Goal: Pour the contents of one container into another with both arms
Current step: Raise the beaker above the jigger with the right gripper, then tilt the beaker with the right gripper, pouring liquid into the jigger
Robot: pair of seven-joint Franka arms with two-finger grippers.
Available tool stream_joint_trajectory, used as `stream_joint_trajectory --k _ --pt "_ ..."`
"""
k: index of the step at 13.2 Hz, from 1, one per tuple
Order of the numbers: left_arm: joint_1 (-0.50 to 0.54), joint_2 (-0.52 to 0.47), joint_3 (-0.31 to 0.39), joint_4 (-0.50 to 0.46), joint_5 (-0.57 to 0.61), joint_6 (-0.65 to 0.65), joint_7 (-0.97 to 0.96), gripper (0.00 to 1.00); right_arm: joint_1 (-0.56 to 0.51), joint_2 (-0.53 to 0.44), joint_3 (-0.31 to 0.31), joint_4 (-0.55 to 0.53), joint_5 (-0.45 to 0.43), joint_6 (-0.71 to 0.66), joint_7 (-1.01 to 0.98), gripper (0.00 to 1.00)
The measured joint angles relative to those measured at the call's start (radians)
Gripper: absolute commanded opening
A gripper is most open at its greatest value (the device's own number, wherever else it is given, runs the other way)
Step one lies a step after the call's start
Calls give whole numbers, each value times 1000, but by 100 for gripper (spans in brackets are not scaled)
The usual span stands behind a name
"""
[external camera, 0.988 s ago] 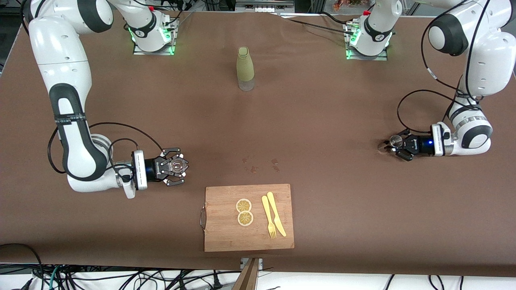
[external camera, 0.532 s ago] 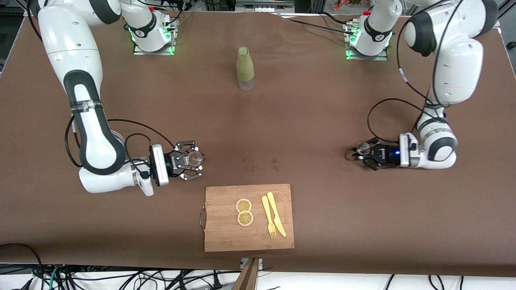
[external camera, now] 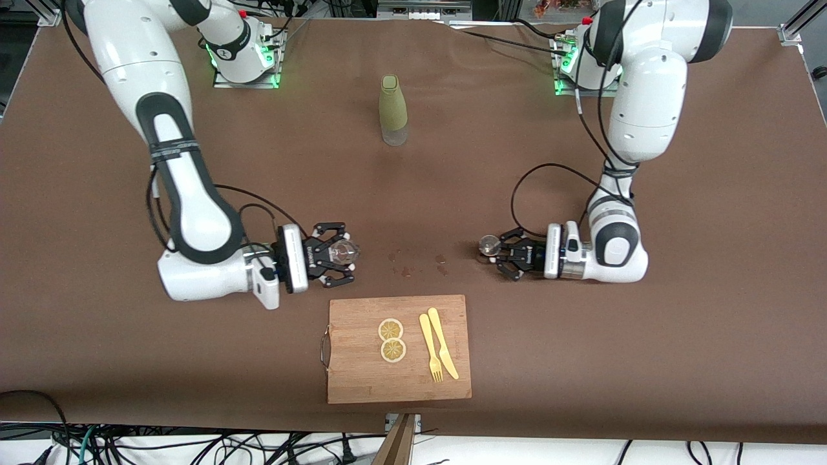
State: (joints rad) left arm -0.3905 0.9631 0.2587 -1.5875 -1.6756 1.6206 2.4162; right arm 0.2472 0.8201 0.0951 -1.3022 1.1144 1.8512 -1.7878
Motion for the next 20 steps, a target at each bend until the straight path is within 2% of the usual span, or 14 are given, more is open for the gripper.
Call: stream_joint_trajectory --k 3,7,10,13,20 --pt "-23 0 -68 40 -28 104 -59 0 72 -4 0 0 -37 76 56 0" --pt "-62 0 -103 43 -78 187 -87 0 153 -4 0 0 -96 157 141 0" --pt "-75 0 -110 55 -78 219 -113 0 196 -4 0 0 -131 189 189 0" --pt "-87 0 -112 62 -83 233 -126 0 218 -4 0 0 -214 198 264 0" --pt "-93 0 -112 62 -86 240 -131 0 228 -4 -1 15 -331 208 389 0"
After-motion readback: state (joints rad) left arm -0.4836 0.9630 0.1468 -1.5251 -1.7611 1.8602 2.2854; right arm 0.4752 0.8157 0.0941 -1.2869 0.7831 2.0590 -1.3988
